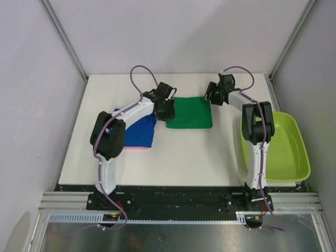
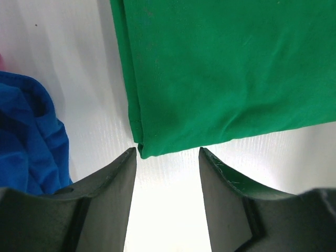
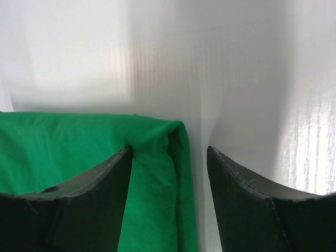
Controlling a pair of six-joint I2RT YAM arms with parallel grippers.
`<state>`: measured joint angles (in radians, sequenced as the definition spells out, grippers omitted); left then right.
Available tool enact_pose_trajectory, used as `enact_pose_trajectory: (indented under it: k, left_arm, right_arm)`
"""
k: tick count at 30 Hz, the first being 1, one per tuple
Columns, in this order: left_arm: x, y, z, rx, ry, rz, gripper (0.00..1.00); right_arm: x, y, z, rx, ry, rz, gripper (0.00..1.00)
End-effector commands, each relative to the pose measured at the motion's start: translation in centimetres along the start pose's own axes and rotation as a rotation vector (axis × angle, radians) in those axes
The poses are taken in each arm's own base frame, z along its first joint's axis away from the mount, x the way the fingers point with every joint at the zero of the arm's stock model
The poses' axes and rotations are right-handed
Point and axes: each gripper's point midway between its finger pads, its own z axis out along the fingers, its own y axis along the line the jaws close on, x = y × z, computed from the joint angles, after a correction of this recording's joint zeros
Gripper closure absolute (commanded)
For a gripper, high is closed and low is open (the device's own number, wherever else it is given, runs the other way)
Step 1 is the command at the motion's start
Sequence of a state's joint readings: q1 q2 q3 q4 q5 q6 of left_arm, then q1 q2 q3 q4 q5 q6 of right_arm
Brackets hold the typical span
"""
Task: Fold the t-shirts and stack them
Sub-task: Put the neatly folded tshirt into the corner of the board with both arms
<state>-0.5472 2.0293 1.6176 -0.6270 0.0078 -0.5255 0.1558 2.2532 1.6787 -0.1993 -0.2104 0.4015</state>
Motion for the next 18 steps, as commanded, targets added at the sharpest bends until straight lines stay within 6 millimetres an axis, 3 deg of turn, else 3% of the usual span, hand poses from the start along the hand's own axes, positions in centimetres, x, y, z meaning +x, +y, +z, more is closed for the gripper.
enact_pose_trajectory:
  k: [1,8,18]
  left_arm:
    - [-0.3,-0.3,0.4,0.037,-0.013,-0.039,0.45]
    - [0.6,0.7,0.9,0.024,0.0,-0.055,0.45]
    - [1.6,1.1,2.2,0.039,0.01,-0.08,0.45]
  right_arm:
    - [1.7,0.7,0.9,0.0,0.046,-0.031,0.38]
    - [3.4,0.9,1.4,0.036,0.074,-0.032,0.42]
    - [4.2,-0.4,1.3,0.099,0.087,-0.003,0.69]
